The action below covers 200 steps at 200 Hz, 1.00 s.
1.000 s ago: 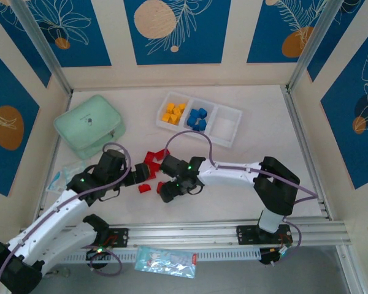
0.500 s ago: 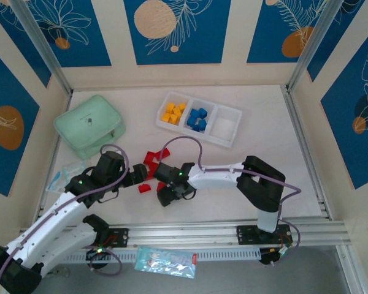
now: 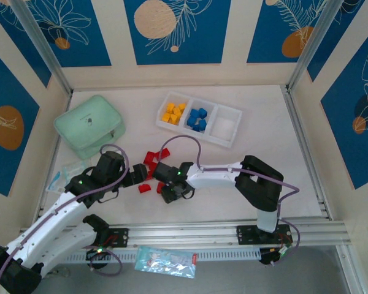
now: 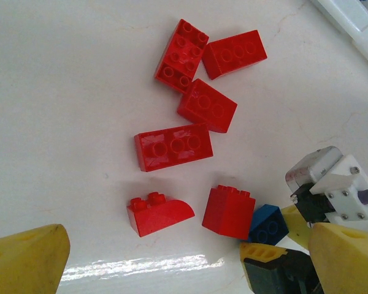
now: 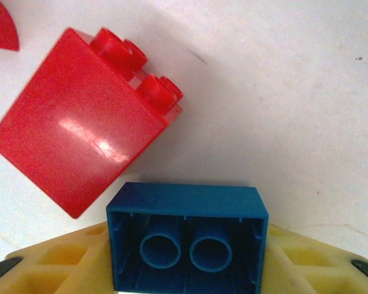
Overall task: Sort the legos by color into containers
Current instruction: Pick up the lego from the bottom-center of the table, then place the lego in the container.
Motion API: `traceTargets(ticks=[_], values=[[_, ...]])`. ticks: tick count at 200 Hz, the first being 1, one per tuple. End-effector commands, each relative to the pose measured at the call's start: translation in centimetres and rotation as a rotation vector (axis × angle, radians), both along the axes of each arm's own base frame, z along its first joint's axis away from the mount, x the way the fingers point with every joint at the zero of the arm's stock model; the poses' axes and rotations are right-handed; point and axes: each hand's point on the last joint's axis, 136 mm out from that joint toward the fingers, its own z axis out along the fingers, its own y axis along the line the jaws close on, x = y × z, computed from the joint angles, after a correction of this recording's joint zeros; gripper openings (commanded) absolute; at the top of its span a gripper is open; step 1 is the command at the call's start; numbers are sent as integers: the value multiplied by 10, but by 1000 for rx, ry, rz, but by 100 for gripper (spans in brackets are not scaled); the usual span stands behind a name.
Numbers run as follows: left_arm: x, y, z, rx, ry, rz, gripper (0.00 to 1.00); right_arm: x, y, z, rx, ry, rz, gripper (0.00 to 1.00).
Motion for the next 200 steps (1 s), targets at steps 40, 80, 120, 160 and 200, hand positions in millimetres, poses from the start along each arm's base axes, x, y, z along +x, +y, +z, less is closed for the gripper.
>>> traceTargets(ticks=[40,80,120,160,200], values=[[6,1,14,-4,-24,11,99,16,-4,43,93,-31,-43,41],[13,-12,23,-42,-45,-29,99,52,-34,75,124,-66,-133,41],[22,-23,30,-75,-72,-50,99,110,-68,96,117,-140,-233,42],[35,-40,33,-103,-81,-82,99,182,-90,110,116,-231,-305,42],[48,-56,37,-110,-82,-118,99,247,-102,110,106,-281,-333,42]])
